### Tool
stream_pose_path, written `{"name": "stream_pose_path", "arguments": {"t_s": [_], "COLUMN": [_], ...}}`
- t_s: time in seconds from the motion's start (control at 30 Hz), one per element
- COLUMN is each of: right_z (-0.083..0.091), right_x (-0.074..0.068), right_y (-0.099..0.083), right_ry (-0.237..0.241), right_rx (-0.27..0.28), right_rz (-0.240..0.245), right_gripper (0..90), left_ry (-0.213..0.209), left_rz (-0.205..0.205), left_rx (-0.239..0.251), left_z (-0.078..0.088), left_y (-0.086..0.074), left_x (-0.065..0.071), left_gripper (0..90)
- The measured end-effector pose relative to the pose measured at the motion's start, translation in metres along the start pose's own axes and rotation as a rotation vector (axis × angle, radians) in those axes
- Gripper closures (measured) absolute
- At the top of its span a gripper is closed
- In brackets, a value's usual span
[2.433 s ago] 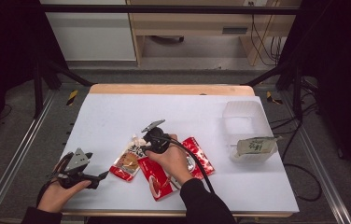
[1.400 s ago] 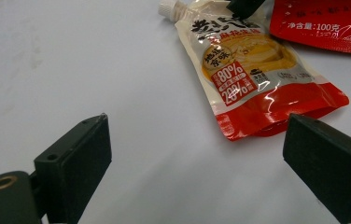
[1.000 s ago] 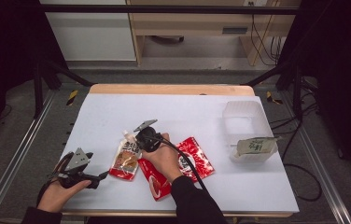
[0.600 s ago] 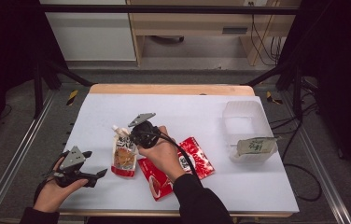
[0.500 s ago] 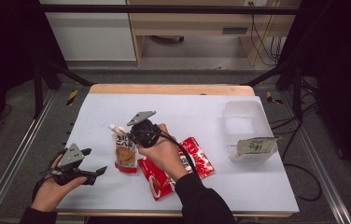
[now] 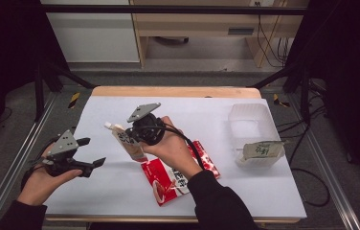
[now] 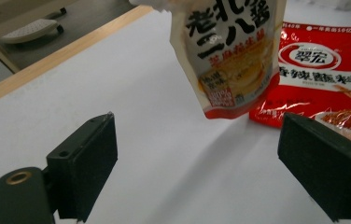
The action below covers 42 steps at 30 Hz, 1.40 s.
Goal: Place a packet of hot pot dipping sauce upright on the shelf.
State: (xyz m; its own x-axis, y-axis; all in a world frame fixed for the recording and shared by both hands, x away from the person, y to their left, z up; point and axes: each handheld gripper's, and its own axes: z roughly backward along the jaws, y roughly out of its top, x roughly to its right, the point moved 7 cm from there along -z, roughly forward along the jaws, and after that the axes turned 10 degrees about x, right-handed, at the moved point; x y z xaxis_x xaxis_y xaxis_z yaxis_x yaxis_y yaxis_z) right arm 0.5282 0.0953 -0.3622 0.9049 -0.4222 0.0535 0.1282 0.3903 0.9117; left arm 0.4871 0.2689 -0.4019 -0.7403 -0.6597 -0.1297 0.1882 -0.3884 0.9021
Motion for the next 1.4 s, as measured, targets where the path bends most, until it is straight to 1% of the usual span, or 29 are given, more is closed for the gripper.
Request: {"name": "stream_pose_path", "arguments": {"t_s": [0.03, 0.07, 0.1, 0.17, 0.27, 0.33, 0.4, 0.5, 0.57, 0.63, 0.7, 0.77, 0.8, 0.87, 0.9, 0.93, 1.0, 1.03, 1.07, 1.13, 1.17, 1.27, 1.37, 1.4], "right_z": [0.003, 0.005, 0.008, 0.014, 0.022, 0.026, 0.03, 0.036, 0.039, 0.042, 0.043, 0.044, 0.045, 0.046, 0.047, 0.047, 0.047, 0.048, 0.049, 0.051, 0.052, 0.055, 0.059, 0.06], "right_x": [0.0, -0.001, -0.002, -0.005, -0.008, -0.01, -0.011, -0.012, -0.012, -0.011, -0.011, -0.01, -0.009, -0.006, -0.005, -0.004, -0.002, -0.002, 0.0, 0.002, 0.003, 0.007, 0.007, 0.008], "right_y": [0.001, 0.001, 0.001, 0.0, -0.002, -0.003, -0.004, -0.006, -0.007, -0.009, -0.011, -0.013, -0.014, -0.016, -0.017, -0.017, -0.019, -0.02, -0.02, -0.021, -0.021, -0.021, -0.02, -0.02], "right_ry": [0.007, 0.015, 0.021, 0.033, 0.061, 0.079, 0.081, 0.086, 0.084, 0.081, 0.083, 0.08, 0.078, 0.077, 0.075, 0.074, 0.066, 0.064, 0.061, 0.056, 0.05, 0.043, 0.043, 0.039], "right_rx": [-0.003, -0.008, -0.016, -0.022, -0.033, -0.036, -0.04, -0.032, -0.029, -0.025, -0.024, -0.025, -0.026, -0.025, -0.027, -0.027, -0.031, -0.033, -0.029, -0.026, -0.027, -0.023, -0.033, -0.038], "right_rz": [0.014, 0.028, 0.031, 0.051, 0.07, 0.078, 0.078, 0.085, 0.084, 0.083, 0.086, 0.083, 0.081, 0.076, 0.071, 0.077, 0.08, 0.078, 0.075, 0.076, 0.075, 0.068, 0.073, 0.079], "right_gripper": [90.0, 90.0, 90.0, 90.0, 90.0, 90.0, 90.0, 90.0, 90.0, 90.0, 90.0, 90.0, 90.0, 90.0, 90.0, 90.0, 90.0, 90.0, 90.0, 90.0, 90.0, 90.0, 90.0, 90.0], "left_ry": [-0.006, -0.009, -0.014, -0.039, -0.066, -0.089, -0.108, -0.141, -0.147, -0.165, -0.166, -0.158, -0.157, -0.17, -0.173, -0.176, -0.191, -0.191, -0.21, -0.217, -0.218, -0.217, -0.236, -0.243], "left_rz": [-0.008, -0.027, -0.04, -0.059, -0.072, -0.084, -0.098, -0.118, -0.125, -0.135, -0.148, -0.158, -0.151, -0.142, -0.141, -0.141, -0.126, -0.126, -0.117, -0.12, -0.123, -0.127, -0.137, -0.147], "left_rx": [0.001, -0.007, -0.009, -0.015, -0.029, -0.025, -0.021, -0.025, -0.025, -0.021, -0.026, -0.042, -0.041, -0.039, -0.043, -0.05, -0.054, -0.054, -0.045, -0.048, -0.042, -0.034, -0.041, -0.045], "left_z": [-0.003, -0.005, -0.009, -0.015, -0.024, -0.03, -0.034, -0.04, -0.043, -0.046, -0.049, -0.05, -0.051, -0.053, -0.054, -0.056, -0.057, -0.057, -0.057, -0.057, -0.056, -0.055, -0.053, -0.053], "left_y": [0.004, 0.007, 0.011, 0.019, 0.029, 0.037, 0.044, 0.051, 0.054, 0.057, 0.059, 0.059, 0.059, 0.059, 0.058, 0.057, 0.057, 0.057, 0.058, 0.059, 0.06, 0.067, 0.075, 0.078], "left_x": [0.001, 0.003, 0.004, 0.009, 0.014, 0.018, 0.021, 0.025, 0.027, 0.03, 0.032, 0.031, 0.031, 0.031, 0.031, 0.031, 0.032, 0.032, 0.033, 0.036, 0.037, 0.04, 0.043, 0.044], "left_gripper": [12.8, 13.6, 14.4, 16.2, 21.1, 23.6, 27.4, 31.2, 35.7, 40.3, 44.3, 49.0, 53.6, 55.9, 56.7, 57.7, 61.6, 64.3, 65.6, 68.9, 70.0, 71.3, 71.8, 72.1]}}
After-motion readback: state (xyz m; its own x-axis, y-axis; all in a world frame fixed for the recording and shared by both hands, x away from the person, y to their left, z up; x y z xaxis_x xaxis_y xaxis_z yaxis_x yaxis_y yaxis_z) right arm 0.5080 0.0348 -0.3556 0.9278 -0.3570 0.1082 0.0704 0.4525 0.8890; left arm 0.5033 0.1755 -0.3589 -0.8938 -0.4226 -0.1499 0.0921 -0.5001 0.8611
